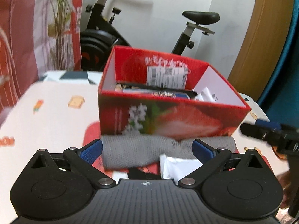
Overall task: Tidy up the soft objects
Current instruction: 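Move the open right tool back to the white foil packet, then lower the right tool onto the white foil packet and close it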
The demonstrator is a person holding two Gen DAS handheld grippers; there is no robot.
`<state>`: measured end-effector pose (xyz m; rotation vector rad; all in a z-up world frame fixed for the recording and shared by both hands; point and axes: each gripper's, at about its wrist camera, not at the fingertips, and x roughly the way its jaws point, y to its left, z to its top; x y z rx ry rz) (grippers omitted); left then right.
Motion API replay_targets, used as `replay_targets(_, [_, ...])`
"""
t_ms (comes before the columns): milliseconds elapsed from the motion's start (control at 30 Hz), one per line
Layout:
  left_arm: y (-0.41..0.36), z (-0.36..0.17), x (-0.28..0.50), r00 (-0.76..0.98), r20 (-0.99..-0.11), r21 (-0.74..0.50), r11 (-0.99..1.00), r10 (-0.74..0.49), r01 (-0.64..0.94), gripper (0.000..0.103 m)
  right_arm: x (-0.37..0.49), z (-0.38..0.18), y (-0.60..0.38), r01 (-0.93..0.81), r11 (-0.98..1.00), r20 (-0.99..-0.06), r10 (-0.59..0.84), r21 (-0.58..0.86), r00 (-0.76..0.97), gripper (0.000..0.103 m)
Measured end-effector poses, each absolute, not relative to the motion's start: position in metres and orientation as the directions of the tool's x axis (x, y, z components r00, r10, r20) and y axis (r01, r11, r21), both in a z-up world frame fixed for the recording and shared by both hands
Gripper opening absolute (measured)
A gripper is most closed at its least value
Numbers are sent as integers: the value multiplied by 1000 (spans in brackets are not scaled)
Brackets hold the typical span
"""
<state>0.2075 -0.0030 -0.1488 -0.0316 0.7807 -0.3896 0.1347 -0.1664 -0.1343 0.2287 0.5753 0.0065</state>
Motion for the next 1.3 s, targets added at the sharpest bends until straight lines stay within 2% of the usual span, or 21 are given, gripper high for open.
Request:
replay_targets(200, [-3, -170, 199, 595, -722, -201, 930, -354, 309, 103, 129, -173, -154, 89, 984, -650, 34, 156, 759, 103])
replay_targets(400, [3, -181, 201, 571, -746, -215, 935, -343, 282, 102, 132, -201, -153, 97, 979, -713, 61, 179, 698, 102])
replay_targets(567, [4, -183, 204, 565, -754, -220, 939, -336, 264, 101, 133, -216, -146, 47, 983, -762, 107, 177, 638, 95])
replay_targets(667, [5, -186, 205, 555, -758, -232, 937, -343, 262, 93, 131, -224, -149, 44, 974, -769, 147, 222, 623, 95])
replay_targets(733, [4, -188, 206, 544, -760, -247, 932, -356, 265, 81, 130, -225, -148, 34, 976, -767, 149, 217, 624, 95])
replay_targets(833, [3, -188, 206, 544, -756, -254, 929, -365, 271, 67, 130, -225, -145, 9, 980, -765, 151, 201, 626, 93])
replay_targets(933, [4, -188, 207, 545, -749, -267, 924, -377, 272, 58, 130, -225, -141, -23, 986, -767, 145, 167, 626, 93])
replay_targets(1100, [1, -189, 209, 530, -749, -284, 916, -397, 285, 53, 128, -226, -138, -53, 989, -763, 141, 140, 631, 92])
replay_targets(1300, [-7, -189, 206, 517, -739, -297, 898, -431, 324, 53, 129, -226, -137, -69, 989, -756, 147, 134, 637, 89])
